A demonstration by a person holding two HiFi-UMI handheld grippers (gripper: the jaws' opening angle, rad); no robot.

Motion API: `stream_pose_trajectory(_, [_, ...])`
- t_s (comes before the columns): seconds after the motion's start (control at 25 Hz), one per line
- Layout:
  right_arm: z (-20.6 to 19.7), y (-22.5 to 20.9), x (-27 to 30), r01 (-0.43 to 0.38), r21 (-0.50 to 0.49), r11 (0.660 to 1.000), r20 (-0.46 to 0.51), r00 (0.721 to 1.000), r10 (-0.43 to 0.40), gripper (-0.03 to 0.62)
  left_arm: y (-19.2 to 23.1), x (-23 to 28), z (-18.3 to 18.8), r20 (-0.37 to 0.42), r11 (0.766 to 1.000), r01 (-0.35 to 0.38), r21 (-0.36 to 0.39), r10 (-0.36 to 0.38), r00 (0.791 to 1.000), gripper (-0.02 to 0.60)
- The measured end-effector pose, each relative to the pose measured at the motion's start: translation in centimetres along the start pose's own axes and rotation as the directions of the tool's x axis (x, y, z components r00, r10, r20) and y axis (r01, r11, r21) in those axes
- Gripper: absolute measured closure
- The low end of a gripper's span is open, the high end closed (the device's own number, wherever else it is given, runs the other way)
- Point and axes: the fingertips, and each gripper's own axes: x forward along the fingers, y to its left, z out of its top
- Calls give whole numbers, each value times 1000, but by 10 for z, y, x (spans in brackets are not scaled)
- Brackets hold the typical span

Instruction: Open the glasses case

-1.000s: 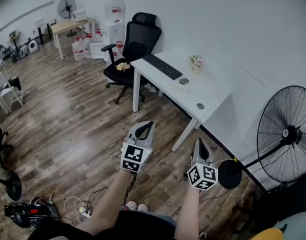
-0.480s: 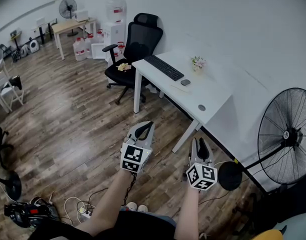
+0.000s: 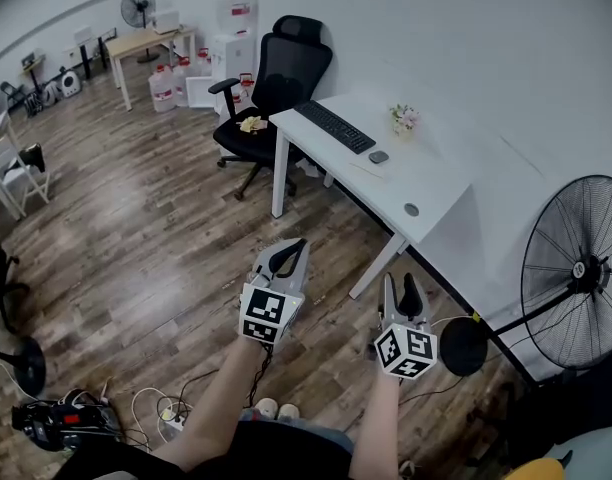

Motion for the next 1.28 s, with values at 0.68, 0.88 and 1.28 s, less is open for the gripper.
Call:
stream_pose_trajectory(0.68, [-9,4,43,9,-7,1000,-11,1000,-9,410,41,30,-17,-9,1000,13,-7,-13,1000,574])
stream_pose_trajectory(0.88, [-10,-14,82,2,-6,1000,-1,1000,-2,410,57,67,-24,-9,1000,0,9,0,1000,574])
stream_pose_trajectory(1.28, [-24,-95,229,-38,2,999,-1,999,38,410,102,206,-59,-32,998,-65,21,66,997,574])
